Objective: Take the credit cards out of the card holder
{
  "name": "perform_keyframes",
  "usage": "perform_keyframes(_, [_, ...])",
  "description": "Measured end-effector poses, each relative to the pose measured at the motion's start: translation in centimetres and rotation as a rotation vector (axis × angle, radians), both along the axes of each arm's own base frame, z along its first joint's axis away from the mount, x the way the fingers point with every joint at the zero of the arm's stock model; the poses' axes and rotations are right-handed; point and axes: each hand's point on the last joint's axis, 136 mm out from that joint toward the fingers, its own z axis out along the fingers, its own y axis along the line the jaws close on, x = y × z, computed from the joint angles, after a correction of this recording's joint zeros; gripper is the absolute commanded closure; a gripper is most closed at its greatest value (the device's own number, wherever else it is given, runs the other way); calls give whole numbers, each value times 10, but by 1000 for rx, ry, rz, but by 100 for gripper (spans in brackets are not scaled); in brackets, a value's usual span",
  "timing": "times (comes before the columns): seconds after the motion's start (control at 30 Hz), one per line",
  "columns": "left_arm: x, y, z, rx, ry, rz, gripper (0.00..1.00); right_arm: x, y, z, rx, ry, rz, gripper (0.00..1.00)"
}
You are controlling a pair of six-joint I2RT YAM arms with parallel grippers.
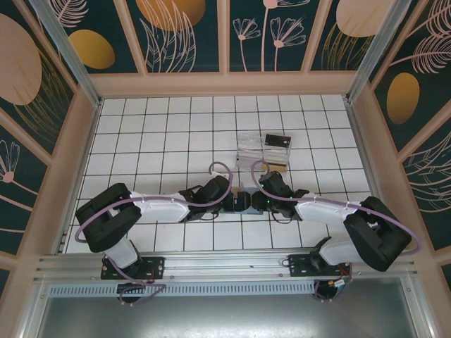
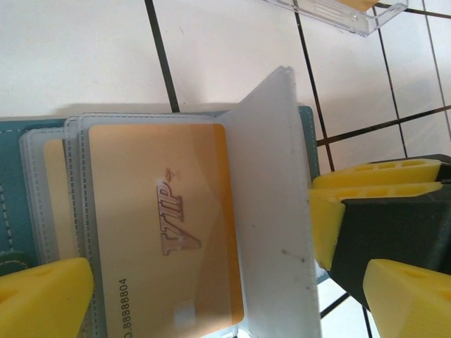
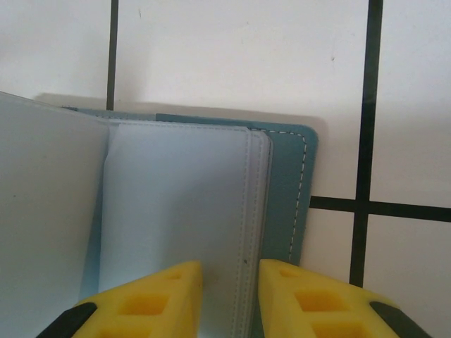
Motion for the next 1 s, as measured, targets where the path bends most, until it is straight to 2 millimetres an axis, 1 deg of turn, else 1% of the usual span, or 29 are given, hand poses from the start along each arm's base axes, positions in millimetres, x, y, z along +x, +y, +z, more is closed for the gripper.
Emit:
perform_keyframes(0.23, [-5, -1, 5, -28, 15, -23, 1, -3, 0, 2, 19, -2, 4, 70])
perform_keyframes(0.37, [-7, -1, 13, -61, 13, -36, 1, -4, 0, 2, 23, 1, 4, 70])
perform_keyframes(0.5, [-4, 1, 25, -84, -5, -27, 1, -4, 0, 2, 25, 1, 2, 69])
perform_keyframes(0.57, [-1, 4, 29, -85, -15, -14, 6, -5, -2, 5, 24, -3, 0, 69])
perform_keyframes(0.6, [1, 7, 30, -78, -22, -4, 8, -5, -3, 8, 25, -7, -1, 68])
perform_keyframes(0.63, [3, 10, 30, -70, -27, 6, 14, -5, -4, 11, 25, -15, -4, 68])
perform_keyframes(0.7, [8, 16, 29, -49, -37, 26, 26, -3, -5, 25, 42, -52, -12, 67])
perform_keyframes(0.73, [11, 19, 28, -40, -40, 35, 29, -2, -5, 32, 54, -68, -12, 67])
perform_keyframes(0.8, [14, 24, 26, -28, -40, 49, 31, 2, -1, 49, 86, -106, -12, 67])
perform_keyframes(0.9, [17, 26, 23, -21, -37, 57, 30, 10, 5, 68, 118, -145, -12, 67])
perform_keyframes(1.0, [17, 28, 13, 1, -22, 59, 30, 11, 6, 71, 121, -148, -12, 67])
